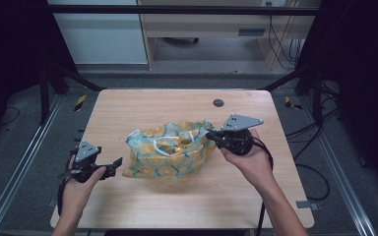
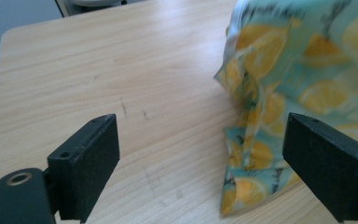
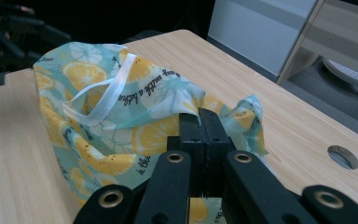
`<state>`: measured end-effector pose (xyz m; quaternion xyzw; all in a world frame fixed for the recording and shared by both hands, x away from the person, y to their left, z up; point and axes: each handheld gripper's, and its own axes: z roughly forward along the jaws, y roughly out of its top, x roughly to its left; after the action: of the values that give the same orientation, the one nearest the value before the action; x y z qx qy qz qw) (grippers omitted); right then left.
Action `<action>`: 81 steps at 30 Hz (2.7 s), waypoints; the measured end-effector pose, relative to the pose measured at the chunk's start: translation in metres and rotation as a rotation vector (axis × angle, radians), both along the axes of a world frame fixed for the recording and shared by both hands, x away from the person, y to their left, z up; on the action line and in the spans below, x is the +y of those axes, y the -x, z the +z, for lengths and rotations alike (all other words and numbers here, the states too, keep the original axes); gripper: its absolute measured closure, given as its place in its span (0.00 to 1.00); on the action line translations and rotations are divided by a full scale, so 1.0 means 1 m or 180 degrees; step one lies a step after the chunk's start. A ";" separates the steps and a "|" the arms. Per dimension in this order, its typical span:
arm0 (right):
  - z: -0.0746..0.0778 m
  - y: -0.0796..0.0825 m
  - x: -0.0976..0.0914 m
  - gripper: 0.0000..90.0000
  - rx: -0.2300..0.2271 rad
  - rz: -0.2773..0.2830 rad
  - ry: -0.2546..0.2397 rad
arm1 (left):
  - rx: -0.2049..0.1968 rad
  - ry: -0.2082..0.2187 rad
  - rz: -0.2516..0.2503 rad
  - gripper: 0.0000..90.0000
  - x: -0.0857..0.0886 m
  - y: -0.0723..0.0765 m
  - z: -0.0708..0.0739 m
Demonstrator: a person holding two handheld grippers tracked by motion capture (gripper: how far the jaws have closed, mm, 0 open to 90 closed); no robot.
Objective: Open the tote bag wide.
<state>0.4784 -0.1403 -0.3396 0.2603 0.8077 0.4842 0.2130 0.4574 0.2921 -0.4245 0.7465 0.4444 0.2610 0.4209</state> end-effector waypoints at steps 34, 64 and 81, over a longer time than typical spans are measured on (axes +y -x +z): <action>-0.026 0.033 0.001 1.00 0.0024 0.0158 0.0083 | 0.0491 -0.0351 -0.1033 0.23 -0.084 -0.040 0.039; -0.033 0.047 -0.029 1.00 0.0017 -0.0060 0.0111 | -0.0123 0.0265 -0.1312 0.97 -0.040 0.022 0.052; -0.070 0.067 -0.043 1.00 0.0237 -0.0110 0.0232 | 0.0132 -0.0056 -0.1627 0.98 -0.050 0.045 0.012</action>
<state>0.4118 -0.1834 -0.4094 0.2842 0.8276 0.4406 0.2004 0.4128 0.2426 -0.4127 0.8434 0.2475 0.1346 0.4576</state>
